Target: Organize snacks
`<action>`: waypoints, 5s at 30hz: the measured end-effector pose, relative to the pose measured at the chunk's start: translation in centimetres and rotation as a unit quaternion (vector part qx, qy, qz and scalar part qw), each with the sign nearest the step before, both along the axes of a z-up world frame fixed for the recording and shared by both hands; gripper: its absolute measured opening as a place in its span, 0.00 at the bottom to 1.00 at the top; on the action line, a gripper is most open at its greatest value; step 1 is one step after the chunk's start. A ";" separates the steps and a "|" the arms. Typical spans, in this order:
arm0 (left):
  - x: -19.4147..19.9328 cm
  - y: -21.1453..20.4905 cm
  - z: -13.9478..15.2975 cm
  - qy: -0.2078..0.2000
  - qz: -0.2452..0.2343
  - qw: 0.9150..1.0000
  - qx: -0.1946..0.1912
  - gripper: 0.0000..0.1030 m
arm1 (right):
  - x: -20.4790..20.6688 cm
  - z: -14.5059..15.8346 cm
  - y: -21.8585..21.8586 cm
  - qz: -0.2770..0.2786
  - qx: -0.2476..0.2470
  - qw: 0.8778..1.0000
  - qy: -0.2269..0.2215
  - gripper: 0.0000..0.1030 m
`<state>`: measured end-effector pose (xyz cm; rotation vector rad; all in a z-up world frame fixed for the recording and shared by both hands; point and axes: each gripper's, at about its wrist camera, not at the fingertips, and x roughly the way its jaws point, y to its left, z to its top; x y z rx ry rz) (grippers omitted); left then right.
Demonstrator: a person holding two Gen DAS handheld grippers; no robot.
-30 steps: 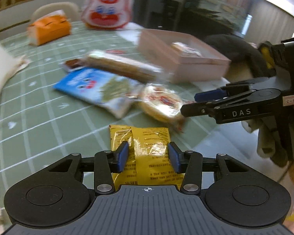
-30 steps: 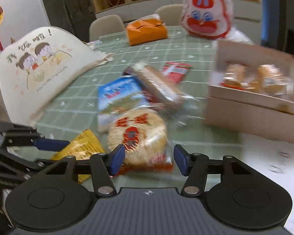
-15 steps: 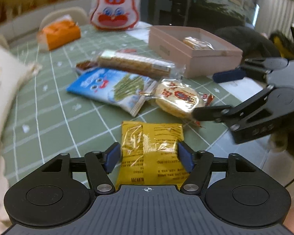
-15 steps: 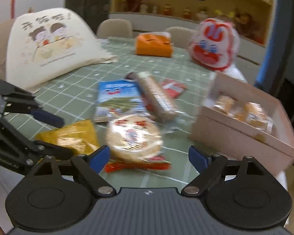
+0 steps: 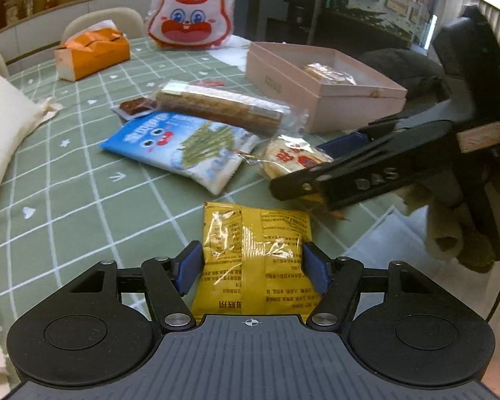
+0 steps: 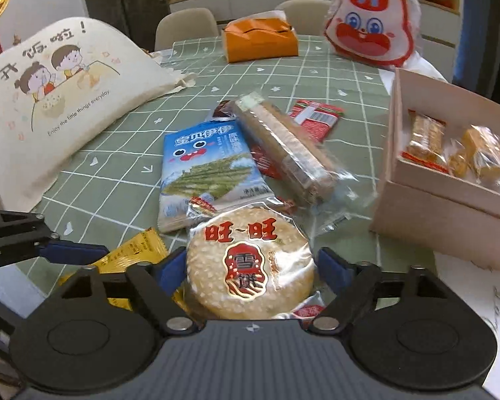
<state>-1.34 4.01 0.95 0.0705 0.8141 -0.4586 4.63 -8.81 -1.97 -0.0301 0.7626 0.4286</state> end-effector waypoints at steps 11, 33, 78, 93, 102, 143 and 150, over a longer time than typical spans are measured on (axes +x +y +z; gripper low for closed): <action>-2.0 -8.1 0.4 -0.010 -0.127 0.992 -0.009 0.65 | -9.7 3.0 -7.7 -0.064 -0.051 0.993 -0.080 0.76; 19.7 -16.0 7.6 -0.003 -0.020 0.981 -0.194 0.65 | -5.6 15.0 -21.0 -0.220 0.056 0.960 -0.165 0.76; 11.2 10.6 0.4 0.090 0.160 0.955 -0.231 0.58 | 13.7 5.7 3.6 -0.080 -0.066 0.994 0.038 0.80; 11.0 11.9 0.1 0.076 0.211 0.946 -0.234 0.54 | 8.1 2.6 5.8 0.023 0.020 0.989 0.142 0.56; 10.6 13.2 1.9 0.028 0.236 0.948 -0.211 0.54 | 13.6 5.8 8.9 -0.043 -0.020 0.999 0.012 0.67; 10.8 11.3 1.3 0.020 0.216 0.969 -0.122 0.53 | 18.2 4.7 13.3 -0.030 -0.044 0.998 0.038 0.39; 10.7 10.3 1.0 0.024 0.206 0.972 -0.109 0.53 | 12.4 9.6 10.4 0.010 -0.016 1.000 0.004 0.03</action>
